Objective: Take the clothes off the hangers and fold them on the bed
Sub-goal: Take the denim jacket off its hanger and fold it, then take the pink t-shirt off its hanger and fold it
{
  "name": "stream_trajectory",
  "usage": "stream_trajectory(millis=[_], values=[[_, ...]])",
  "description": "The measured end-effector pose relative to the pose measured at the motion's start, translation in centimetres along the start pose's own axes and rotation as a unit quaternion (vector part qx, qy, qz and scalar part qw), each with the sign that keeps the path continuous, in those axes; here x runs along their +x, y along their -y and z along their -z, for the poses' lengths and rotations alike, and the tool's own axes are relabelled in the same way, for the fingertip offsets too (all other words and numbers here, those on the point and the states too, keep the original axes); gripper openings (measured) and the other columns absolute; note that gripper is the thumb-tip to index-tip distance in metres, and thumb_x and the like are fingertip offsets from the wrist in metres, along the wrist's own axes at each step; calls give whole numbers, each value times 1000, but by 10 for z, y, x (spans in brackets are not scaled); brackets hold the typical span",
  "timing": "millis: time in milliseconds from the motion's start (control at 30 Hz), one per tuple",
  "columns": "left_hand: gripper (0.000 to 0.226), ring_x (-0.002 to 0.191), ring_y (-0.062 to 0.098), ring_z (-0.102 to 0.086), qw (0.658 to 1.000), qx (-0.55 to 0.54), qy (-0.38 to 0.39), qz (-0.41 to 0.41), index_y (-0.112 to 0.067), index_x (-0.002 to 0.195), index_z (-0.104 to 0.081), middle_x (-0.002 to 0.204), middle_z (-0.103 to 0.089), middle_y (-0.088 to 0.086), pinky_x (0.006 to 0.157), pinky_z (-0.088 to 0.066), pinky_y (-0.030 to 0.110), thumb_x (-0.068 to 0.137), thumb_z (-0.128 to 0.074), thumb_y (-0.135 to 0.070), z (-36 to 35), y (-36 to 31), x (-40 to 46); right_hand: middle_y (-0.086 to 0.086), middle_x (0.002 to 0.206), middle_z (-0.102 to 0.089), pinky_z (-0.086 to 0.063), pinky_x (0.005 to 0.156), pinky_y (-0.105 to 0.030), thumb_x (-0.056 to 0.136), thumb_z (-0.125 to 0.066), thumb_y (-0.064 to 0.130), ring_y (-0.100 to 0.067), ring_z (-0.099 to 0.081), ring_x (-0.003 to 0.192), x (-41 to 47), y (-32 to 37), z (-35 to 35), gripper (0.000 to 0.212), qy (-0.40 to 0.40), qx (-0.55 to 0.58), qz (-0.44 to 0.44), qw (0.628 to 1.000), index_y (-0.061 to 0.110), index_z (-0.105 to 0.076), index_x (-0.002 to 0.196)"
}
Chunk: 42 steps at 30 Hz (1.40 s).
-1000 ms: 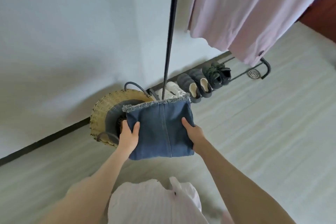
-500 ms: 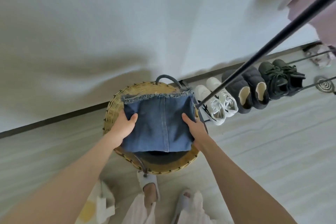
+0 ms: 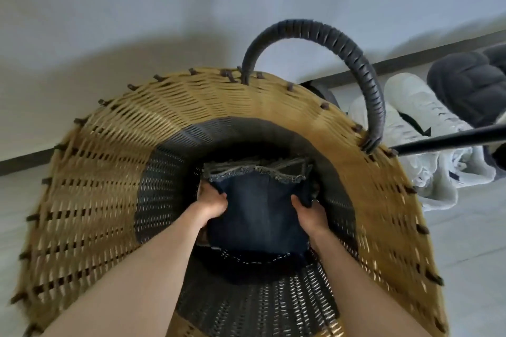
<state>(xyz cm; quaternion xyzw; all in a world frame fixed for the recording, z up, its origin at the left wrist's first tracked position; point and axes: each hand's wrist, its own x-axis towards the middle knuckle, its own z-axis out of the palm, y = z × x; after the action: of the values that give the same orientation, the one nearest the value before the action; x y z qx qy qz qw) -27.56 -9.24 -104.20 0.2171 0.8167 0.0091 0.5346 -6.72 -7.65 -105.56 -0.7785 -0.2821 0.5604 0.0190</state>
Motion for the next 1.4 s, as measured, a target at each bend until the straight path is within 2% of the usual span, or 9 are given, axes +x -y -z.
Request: stream_trajectory(millis=[200, 533, 633, 767, 900, 1033, 1167, 1233, 1400], values=[[59, 130, 32, -39, 999, 27, -41, -4, -4, 145, -13, 142, -37, 19, 105, -31, 30, 97, -45, -20, -31, 7, 51, -17, 141, -45, -39, 99, -35, 93, -49, 48, -34, -45, 127, 56, -9, -19, 66, -41, -142, 3, 989, 1, -39, 139], [51, 124, 38, -45, 997, 58, -41, 14, 0, 136, -23, 135, -45, 22, 101, -38, 39, 96, -45, -24, 10, -17, -14, -19, 141, -42, -37, 103, -37, 95, -46, 41, -35, -43, 128, -17, 34, 2, 59, -59, -137, -40, 988, 0, -38, 137], [47, 123, 36, -46, 997, 66, -21, -36, -3, 137, -27, 134, -46, 20, 97, -38, 37, 96, -45, -19, 35, -38, -64, -16, 141, -43, -37, 102, -35, 97, -44, 35, -33, -44, 127, -69, 60, 22, 52, -24, -153, -4, 988, 3, -40, 137], [42, 124, 29, -47, 970, 204, 52, -123, -10, 138, -35, 134, -49, 13, 98, -37, 35, 99, -39, -25, 76, -73, -151, -11, 130, -53, -37, 97, -31, 98, -44, 33, -30, -48, 122, -160, 107, 66, 41, 24, -140, 54, 988, 7, -50, 129], [22, 108, 26, -56, 942, 259, 70, -203, -14, 112, -51, 111, -58, 7, 88, -42, 33, 101, -34, -25, 114, -108, -247, -13, 85, -60, -41, 76, -33, 96, -43, 31, -30, -57, 86, -257, 137, 115, 27, 31, -120, 123, 985, 14, -58, 83], [29, 82, 18, -58, 916, 275, 63, -286, -11, 116, -52, 98, -62, 5, 71, -45, 30, 101, -30, -23, 138, -137, -339, -18, 100, -69, -47, 85, -35, 97, -39, 27, -18, -62, 77, -354, 155, 177, 41, 18, -138, 151, 979, -7, -54, 114], [27, 54, 12, -39, 890, 281, 52, -356, -14, 79, -48, 71, -49, 2, 49, -29, 22, 99, -31, -20, 145, -161, -427, -21, 106, -66, -48, 90, -38, 97, -41, 24, -22, -58, 84, -430, 158, 230, 30, 18, -207, 159, 965, 1, -60, 97], [31, 59, 13, -40, 870, 293, 43, -395, -16, 69, -40, 68, -42, 0, 51, -27, 20, 99, -31, -17, 142, -176, -477, -18, 98, -65, -49, 78, -33, 98, -42, 25, -21, -54, 81, -468, 155, 261, 31, 14, -224, 160, 961, 2, -62, 104], [26, 86, 18, -57, 838, 265, 19, -477, -12, 110, -58, 102, -64, 5, 80, -44, 27, 100, -38, -23, 130, -215, -586, 1, 72, -52, -44, 64, -26, 98, -42, 27, -16, -52, 67, -551, 151, 343, 36, -10, -276, 179, 944, -1, -60, 113]])
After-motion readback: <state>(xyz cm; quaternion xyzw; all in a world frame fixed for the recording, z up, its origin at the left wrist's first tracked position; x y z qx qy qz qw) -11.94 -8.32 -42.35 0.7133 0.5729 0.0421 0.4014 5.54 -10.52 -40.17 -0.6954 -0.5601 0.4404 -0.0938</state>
